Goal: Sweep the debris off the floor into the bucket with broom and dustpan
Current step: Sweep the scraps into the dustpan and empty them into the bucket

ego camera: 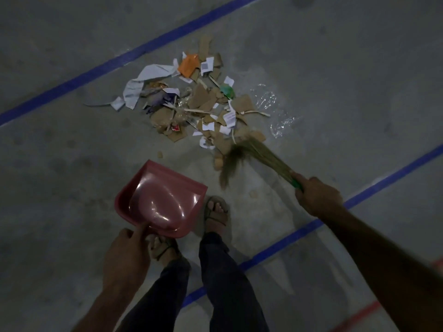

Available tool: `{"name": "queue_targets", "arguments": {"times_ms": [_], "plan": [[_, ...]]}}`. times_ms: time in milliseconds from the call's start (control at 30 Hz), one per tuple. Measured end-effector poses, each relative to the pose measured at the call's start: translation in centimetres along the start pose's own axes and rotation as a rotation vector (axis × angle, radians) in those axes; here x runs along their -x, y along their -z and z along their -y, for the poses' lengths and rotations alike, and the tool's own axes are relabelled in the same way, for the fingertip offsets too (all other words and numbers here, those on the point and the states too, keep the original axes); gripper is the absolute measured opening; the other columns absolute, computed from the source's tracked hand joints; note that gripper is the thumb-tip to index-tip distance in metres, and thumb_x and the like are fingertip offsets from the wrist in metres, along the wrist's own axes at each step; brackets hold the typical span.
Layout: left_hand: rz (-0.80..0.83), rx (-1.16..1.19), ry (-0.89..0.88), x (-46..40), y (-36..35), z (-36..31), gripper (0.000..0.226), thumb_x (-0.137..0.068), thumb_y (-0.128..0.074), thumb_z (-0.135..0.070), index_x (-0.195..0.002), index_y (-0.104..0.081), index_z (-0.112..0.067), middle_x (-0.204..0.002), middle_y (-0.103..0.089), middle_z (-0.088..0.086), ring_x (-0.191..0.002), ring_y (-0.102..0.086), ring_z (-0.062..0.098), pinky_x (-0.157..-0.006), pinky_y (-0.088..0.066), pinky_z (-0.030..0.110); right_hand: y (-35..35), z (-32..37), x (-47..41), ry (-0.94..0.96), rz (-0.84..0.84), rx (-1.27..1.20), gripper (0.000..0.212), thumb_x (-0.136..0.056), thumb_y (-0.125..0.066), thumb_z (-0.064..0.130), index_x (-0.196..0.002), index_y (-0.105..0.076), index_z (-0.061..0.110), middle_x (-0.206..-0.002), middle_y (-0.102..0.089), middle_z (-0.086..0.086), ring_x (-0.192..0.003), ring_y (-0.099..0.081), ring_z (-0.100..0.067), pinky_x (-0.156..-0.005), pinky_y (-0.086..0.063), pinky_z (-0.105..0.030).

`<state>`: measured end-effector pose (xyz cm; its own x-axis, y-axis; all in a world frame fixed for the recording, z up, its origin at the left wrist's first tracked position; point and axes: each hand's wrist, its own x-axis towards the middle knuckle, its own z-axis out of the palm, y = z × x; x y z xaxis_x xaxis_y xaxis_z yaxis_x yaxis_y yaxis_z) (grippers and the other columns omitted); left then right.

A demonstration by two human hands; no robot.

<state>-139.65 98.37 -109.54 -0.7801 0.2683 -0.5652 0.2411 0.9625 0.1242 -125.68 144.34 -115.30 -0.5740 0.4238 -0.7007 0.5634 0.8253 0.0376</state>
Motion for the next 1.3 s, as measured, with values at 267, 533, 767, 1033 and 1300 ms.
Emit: {"name": "queue_targets", "arguments": {"times_ms": [267, 533, 767, 1033, 1300], "plan": [[-0.007, -0.056, -0.102, -1.2, -0.3, -0.5, 0.04, -0.084, -0.07, -0.016, -0.12, -0.059, -0.029, -0.073, -0.042, 0.001, -0.058, -0.039, 0.02, -0.053, -0.033, 0.03, -0.4, -9.4, 12.4, 0.067, 0.079, 0.065, 0.055, -0.098, -0.043, 0.046, -0.149, -0.021, 0.049, -0.091, -0.047, 0.012, -0.067, -0.052, -0.004, -0.049, -0.045, -0.02], [0.12, -0.117, -0.103, -0.5, -1.7, -0.5, 0.047, -0.081, -0.072, -0.015, -0.125, -0.061, -0.026, -0.077, -0.049, 0.007, -0.064, -0.055, 0.033, -0.056, -0.036, 0.034, -2.8, -10.4, 11.9, -0.031, 0.263, 0.257, 0.048, -0.103, -0.029, 0.037, -0.148, -0.02, 0.052, -0.101, -0.055, 0.006, -0.06, -0.055, -0.005, -0.052, -0.051, -0.019], [0.077, -0.114, -0.128, 0.0, -1.2, 1.2, 0.051, -0.077, -0.077, -0.013, -0.123, -0.061, -0.03, -0.075, -0.044, 0.0, -0.059, -0.047, 0.023, -0.052, -0.036, 0.031, -1.5, -2.5, 4.0, -0.101, 0.136, -0.01, 0.053, -0.101, -0.033, 0.048, -0.152, -0.017, 0.043, -0.092, -0.046, -0.003, -0.07, -0.053, -0.017, -0.058, -0.045, -0.031], [0.045, -0.125, 0.017, -0.3, 2.8, 3.8, 0.039, -0.082, -0.073, -0.016, -0.115, -0.062, -0.034, -0.08, -0.05, 0.0, -0.065, -0.054, 0.024, -0.054, -0.042, 0.033, 2.2, -0.6, 6.6, 0.099, 0.07, -0.096, 0.056, -0.099, -0.039, 0.049, -0.152, -0.018, 0.048, -0.083, -0.045, 0.007, -0.065, -0.051, -0.009, -0.06, -0.053, -0.033], [-0.049, -0.049, 0.221, -1.0, 4.8, 8.9, 0.036, -0.085, -0.07, -0.012, -0.116, -0.063, -0.027, -0.077, -0.046, 0.004, -0.061, -0.049, 0.025, -0.053, -0.043, 0.033, 1.2, 12.3, 7.8, 0.286, 0.208, -0.145, 0.058, -0.099, -0.039, 0.054, -0.152, -0.014, 0.052, -0.106, -0.053, 0.003, -0.092, -0.06, -0.017, -0.077, -0.051, -0.031]]}}
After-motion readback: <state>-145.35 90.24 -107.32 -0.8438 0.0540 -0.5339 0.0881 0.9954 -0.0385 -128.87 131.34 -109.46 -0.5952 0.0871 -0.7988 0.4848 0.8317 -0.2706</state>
